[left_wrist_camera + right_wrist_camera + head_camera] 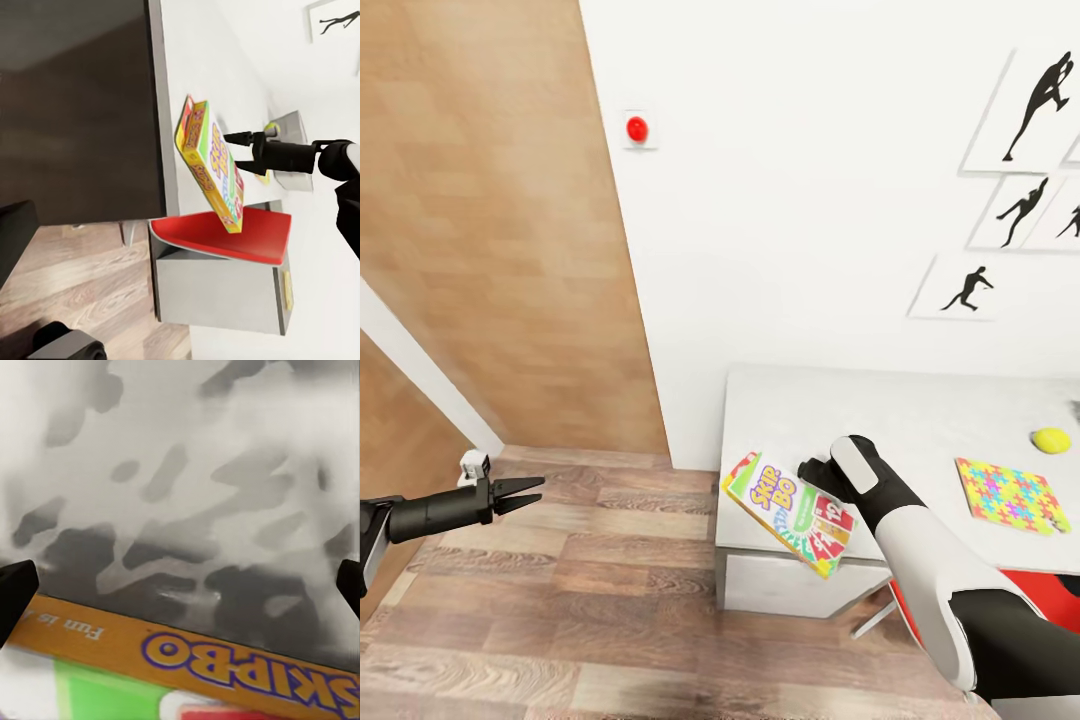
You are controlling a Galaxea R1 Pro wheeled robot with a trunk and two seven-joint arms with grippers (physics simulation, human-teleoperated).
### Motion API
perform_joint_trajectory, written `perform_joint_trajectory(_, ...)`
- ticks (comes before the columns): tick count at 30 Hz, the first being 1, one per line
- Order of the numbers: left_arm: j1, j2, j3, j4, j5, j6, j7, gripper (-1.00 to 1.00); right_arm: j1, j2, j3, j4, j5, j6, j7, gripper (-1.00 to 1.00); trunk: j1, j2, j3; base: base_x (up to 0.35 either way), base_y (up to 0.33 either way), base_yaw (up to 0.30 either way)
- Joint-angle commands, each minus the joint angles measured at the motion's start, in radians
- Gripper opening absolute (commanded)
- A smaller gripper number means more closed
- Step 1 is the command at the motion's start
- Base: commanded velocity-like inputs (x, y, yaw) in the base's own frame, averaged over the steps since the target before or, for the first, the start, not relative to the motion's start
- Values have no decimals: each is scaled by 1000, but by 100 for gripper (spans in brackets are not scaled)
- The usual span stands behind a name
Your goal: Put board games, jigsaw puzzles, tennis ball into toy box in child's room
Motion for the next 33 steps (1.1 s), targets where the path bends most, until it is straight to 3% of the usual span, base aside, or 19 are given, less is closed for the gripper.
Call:
perform_joint_trajectory(1,-1,0,2,-1,-9,10,-8,100,-1,-1,5,-1,-11,1,-10,100,0,-2,-2,-87,76,0)
perform_joint_trajectory(33,-1,0,2,-1,-9,10,-8,100,-1,-1,5,-1,-11,1,-10,100,0,-2,-24,-25,52,0)
